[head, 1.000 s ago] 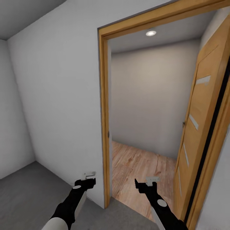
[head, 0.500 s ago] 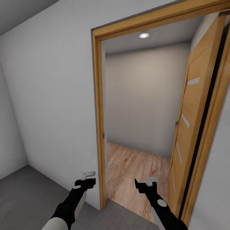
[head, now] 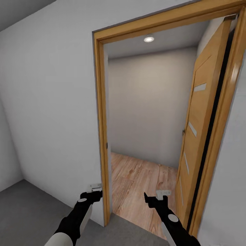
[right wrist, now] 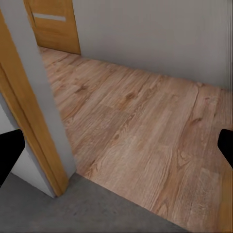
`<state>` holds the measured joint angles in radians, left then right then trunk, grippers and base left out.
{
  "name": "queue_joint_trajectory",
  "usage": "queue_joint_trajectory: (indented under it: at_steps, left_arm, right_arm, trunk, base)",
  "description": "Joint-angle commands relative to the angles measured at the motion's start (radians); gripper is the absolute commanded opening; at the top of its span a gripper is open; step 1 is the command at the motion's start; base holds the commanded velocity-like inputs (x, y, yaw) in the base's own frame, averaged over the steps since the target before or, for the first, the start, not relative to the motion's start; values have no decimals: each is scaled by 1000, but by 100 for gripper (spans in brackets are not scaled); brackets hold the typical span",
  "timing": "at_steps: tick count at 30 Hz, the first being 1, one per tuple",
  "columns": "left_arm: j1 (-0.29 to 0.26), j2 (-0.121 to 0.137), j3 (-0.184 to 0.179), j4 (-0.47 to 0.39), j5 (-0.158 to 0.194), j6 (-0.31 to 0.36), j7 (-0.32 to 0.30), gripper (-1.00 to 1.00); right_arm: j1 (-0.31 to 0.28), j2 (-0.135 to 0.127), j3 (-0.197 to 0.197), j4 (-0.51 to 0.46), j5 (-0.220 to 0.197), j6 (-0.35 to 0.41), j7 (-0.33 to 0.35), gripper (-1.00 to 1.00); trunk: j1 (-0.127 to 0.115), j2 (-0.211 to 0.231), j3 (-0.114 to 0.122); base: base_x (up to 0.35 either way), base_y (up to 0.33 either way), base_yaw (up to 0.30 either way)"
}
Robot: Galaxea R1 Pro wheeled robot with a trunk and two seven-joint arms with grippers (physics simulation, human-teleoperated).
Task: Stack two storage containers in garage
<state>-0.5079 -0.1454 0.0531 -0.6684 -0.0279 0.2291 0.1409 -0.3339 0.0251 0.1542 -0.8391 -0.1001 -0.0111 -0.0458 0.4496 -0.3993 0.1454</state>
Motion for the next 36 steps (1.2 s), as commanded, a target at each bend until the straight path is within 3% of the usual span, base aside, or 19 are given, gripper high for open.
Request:
queue_joint_trajectory:
  at_steps: [1,17,25,36]
  left_arm:
    - [0,-1,3,-2,-3,6,0,100]
    - [0,-1,4,-2,-3,6,1,100]
    - [0,3,4,-2,-4,5,5,100]
    - [0,4,4,-1,-4,4,4,100]
  right_arm:
    - [-1,-1,4,1,-10,-1,-5,100]
    - [-1,-1,4,1,-10,-1,-5,100]
    - [-1,-1,4,1,-10,0,-5,100]
    - [-1,-1,4,1,-10,0,-5,100]
  trunk:
    - [0,-1,0]
    - [0,-1,12]
    - [0,-1,12]
    - [0,-1,12]
  base:
    - [0,0,-251]
    - [0,0,-253]
    - [0,15,-40]
    - [0,251,-1]
